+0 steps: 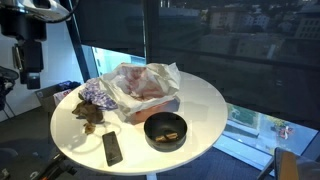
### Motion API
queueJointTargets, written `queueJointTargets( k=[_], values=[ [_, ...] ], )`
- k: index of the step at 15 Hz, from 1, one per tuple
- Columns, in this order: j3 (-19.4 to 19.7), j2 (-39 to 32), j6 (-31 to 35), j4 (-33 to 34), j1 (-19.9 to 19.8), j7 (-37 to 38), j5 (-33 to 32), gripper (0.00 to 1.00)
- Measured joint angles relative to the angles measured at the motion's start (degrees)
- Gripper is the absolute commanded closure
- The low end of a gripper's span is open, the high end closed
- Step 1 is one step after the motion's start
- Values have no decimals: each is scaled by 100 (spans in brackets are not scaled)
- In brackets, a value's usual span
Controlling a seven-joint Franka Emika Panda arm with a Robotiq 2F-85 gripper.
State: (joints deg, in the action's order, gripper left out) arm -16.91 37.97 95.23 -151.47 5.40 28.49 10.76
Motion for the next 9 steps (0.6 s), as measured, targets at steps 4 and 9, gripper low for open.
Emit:
queueJointTargets(
  k=[4,9],
  values=[
    [314,-137,334,-32,-345,-3,-56,0],
    [855,-419,1079,-240,-972,21,-145,0]
  ],
)
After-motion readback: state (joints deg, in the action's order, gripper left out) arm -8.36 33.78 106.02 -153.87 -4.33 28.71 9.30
